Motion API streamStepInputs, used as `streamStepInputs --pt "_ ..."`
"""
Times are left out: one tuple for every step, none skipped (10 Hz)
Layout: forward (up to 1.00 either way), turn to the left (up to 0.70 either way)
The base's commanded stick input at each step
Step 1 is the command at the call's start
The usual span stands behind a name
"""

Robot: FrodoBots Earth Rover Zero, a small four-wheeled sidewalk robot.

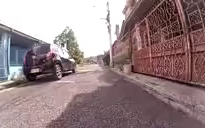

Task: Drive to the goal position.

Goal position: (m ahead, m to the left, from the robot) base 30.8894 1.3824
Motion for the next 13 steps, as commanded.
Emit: streamStepInputs --pt "0.85 0.0" --pt "0.85 0.0" --pt "0.85 0.0" --pt "0.85 0.0" --pt "0.85 0.0" --pt "0.85 0.0" --pt "0.85 0.0" --pt "0.85 0.0" --pt "0.85 0.0" --pt "0.85 0.0" --pt "0.85 0.0" --pt "0.85 0.0" --pt "0.85 0.0"
